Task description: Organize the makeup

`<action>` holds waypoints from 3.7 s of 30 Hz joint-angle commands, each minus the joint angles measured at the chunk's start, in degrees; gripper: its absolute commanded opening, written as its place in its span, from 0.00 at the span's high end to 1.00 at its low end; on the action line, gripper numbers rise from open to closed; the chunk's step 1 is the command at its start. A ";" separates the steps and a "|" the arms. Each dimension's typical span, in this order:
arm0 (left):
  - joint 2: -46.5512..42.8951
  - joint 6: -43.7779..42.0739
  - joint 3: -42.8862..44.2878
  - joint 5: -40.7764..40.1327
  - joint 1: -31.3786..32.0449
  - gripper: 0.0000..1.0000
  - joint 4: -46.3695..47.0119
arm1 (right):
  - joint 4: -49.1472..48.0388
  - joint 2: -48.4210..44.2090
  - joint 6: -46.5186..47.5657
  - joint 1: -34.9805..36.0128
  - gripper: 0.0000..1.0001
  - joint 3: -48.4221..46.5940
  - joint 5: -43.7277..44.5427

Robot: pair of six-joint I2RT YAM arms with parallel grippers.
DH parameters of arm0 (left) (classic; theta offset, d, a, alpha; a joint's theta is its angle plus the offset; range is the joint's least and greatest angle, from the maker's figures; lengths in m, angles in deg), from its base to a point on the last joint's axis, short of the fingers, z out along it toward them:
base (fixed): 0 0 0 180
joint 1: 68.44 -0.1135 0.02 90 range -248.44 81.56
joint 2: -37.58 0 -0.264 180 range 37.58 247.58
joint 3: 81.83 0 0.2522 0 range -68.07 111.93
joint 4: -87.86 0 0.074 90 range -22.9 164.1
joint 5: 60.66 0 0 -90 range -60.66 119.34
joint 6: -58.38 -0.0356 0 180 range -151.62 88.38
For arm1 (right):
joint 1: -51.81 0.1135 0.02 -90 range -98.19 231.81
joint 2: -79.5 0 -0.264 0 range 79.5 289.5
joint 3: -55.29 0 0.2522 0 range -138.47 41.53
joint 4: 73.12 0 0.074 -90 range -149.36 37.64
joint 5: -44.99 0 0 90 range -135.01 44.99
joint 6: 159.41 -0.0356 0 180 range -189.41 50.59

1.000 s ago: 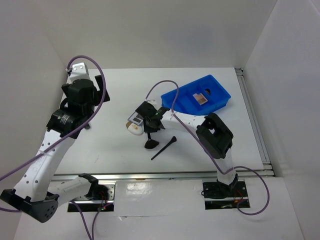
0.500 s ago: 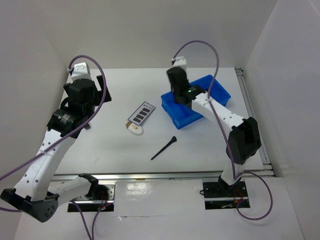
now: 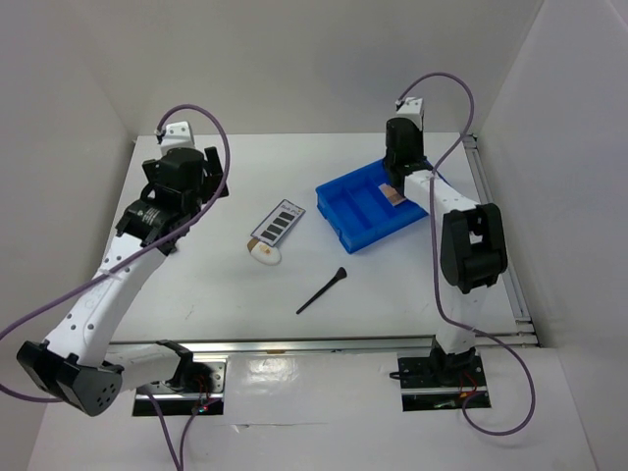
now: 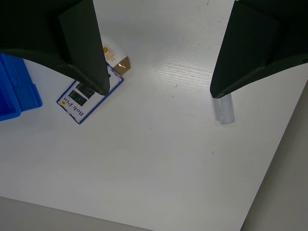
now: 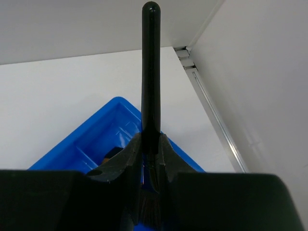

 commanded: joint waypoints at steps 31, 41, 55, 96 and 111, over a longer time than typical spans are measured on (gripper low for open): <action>1.05 -1.22 0.44 -0.17 0.23 0.00 1.92 | 7.27 6.46 -6.48 -4.27 0.26 -8.09 -8.31; 0.52 -1.22 0.97 -0.17 0.23 0.00 1.92 | 14.83 2.14 -11.85 -2.51 0.82 -12.66 -14.72; 0.60 -1.22 0.97 -0.78 0.23 0.00 1.39 | 32.68 26.40 -18.18 -6.29 0.84 -45.01 -18.68; 1.75 -1.22 0.44 -0.70 0.23 0.00 0.87 | 27.23 27.38 -18.80 -7.87 0.87 -44.06 -16.48; 1.22 -0.70 -0.09 -1.32 0.23 0.00 0.87 | 31.28 -6.00 -27.30 0.81 0.61 -10.61 -30.30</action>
